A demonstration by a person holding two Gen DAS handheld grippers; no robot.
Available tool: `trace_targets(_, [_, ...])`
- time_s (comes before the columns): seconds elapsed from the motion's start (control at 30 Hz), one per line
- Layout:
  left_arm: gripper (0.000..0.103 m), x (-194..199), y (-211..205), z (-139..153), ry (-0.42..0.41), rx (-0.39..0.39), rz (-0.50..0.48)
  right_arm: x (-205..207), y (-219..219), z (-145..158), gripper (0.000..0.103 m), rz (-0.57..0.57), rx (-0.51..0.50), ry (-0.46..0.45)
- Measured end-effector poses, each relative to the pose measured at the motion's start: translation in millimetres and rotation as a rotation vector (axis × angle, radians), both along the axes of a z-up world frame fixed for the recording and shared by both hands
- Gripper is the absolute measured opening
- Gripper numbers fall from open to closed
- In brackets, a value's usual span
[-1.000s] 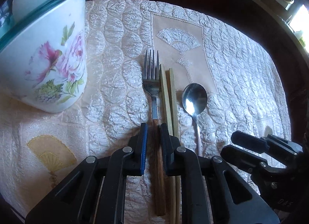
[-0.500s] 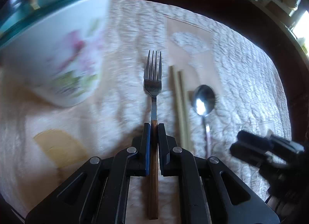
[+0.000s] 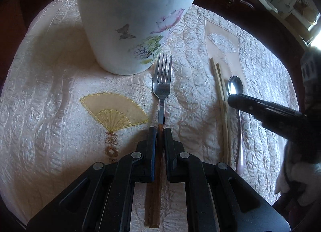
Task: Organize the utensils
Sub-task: 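Close the left gripper on the wooden-handled fork while the right gripper moves to the steel spoon, then close the right gripper on the steel spoon bowl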
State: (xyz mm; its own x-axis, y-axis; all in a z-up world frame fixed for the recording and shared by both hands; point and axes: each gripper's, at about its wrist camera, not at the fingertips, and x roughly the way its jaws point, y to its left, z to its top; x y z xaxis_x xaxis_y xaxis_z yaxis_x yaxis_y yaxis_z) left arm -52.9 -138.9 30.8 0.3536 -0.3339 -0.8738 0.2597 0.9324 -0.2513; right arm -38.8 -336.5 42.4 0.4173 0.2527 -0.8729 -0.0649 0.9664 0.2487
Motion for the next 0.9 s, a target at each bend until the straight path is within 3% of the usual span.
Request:
trace_targets(0.23, [0.006,1,-2,-1,0.002,-0.009,-0.002,8,10,-6,0.027,0.001,-0.066,-0.008])
trace_targets(0.5, [0.007,2,1,-1,0.005,-0.023,0.001,-17,-33,-9,0.027,-0.062,-0.121,0.009])
trace_targets(0.7, [0.007,2,-1,-2,0.007,-0.030,-0.002,-40,-85,0,0.027,-0.137,0.035,0.010])
trace_targets(0.9, [0.007,6,0,-2,0.028,-0.037,0.006,-60,-119,8,0.027,-0.218,0.072,0.001])
